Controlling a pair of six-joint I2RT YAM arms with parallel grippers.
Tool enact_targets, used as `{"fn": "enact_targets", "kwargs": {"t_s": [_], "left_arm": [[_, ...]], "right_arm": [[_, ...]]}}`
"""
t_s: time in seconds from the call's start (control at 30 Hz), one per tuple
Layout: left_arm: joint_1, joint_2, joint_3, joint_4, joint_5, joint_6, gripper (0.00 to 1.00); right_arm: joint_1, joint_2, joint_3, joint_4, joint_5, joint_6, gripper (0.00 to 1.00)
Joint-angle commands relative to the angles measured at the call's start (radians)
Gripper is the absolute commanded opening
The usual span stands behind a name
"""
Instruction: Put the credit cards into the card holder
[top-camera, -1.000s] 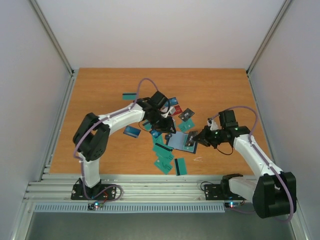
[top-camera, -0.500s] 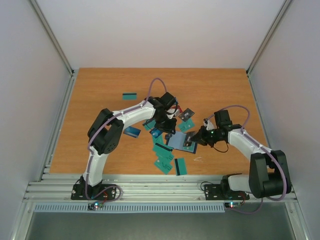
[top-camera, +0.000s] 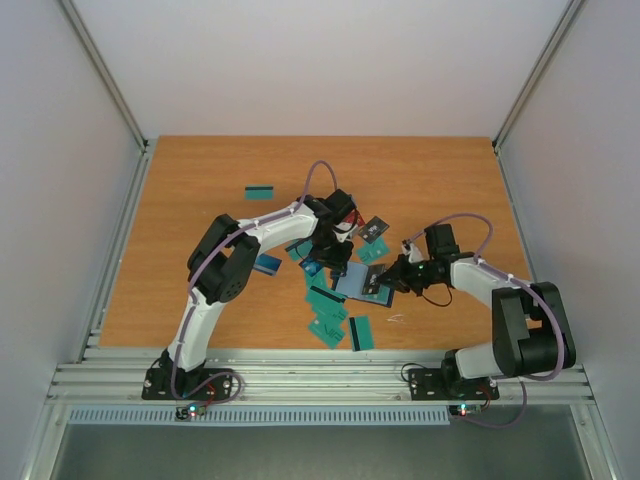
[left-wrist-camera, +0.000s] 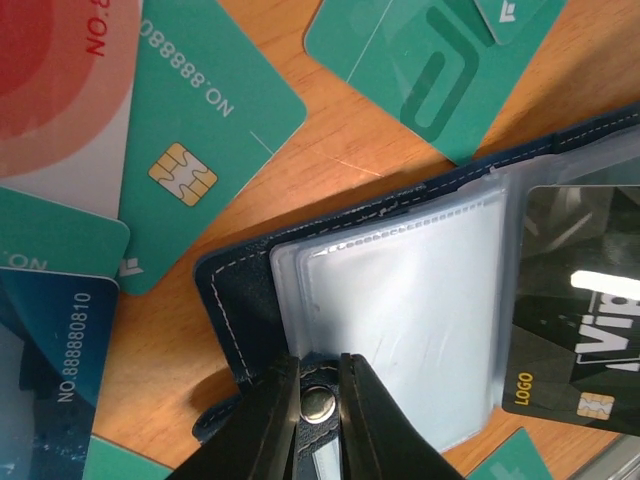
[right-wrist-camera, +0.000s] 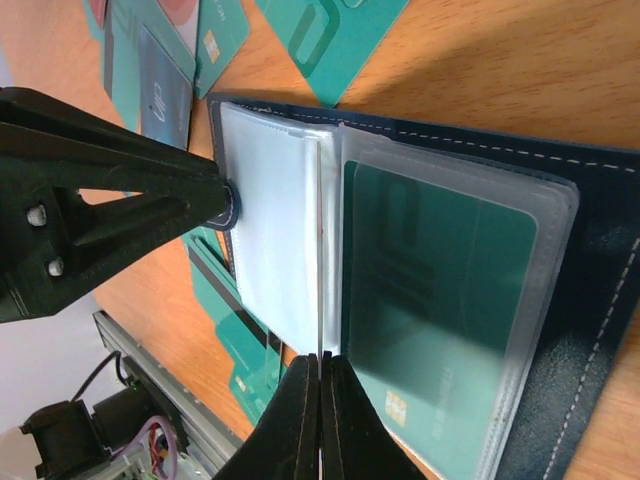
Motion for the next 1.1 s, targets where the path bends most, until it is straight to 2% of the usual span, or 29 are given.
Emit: {"fn": "enact_targets", "kwargs": {"t_s": [0.0,1.07], "left_arm": [[0.001,0.025,0.016,-0.024,-0.012,0.028,0.13],[0.000,0.021,-0.047,0.020,0.006,-0.016,0.11]], "right_arm": [[0.005,0.027,-0.016,0.054,-0.023,-0.013,0.01],[0.019,0.075,-0.054,0.129,-0.078,0.047,0.01]]}}
